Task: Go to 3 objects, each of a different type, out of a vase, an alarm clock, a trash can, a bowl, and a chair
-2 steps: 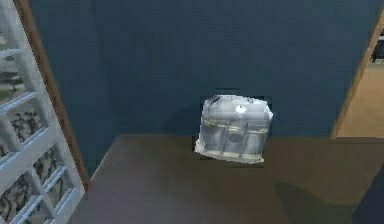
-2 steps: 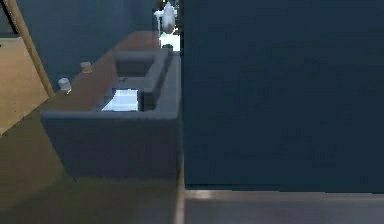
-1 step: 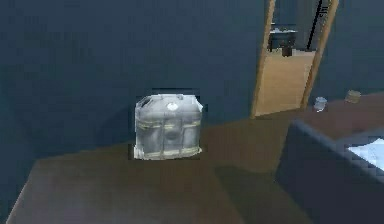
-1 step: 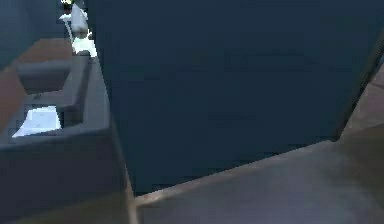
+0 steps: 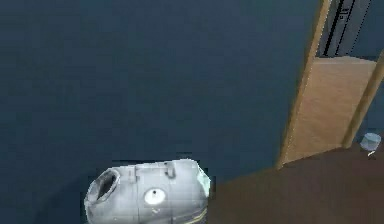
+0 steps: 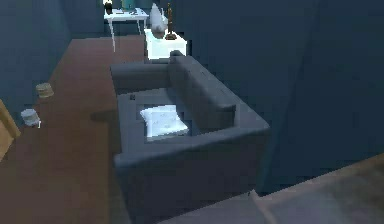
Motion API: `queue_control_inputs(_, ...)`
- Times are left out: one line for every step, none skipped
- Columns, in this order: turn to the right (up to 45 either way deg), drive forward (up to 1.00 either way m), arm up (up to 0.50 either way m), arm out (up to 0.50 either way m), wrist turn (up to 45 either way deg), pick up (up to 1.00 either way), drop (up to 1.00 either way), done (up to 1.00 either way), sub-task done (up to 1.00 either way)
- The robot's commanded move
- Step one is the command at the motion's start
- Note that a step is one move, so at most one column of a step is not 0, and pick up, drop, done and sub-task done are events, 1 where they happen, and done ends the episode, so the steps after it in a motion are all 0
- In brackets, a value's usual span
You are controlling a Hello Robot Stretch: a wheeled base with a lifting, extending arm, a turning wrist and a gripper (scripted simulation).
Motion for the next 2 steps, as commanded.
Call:
queue_control_inputs(3.0,0.0,0.0,0.0,0.0,0.0,0.0,0.0,0.0)
queue_control_inputs(0.0,0.25,0.0,0.0,0.0,0.0,0.0,0.0,0.0)
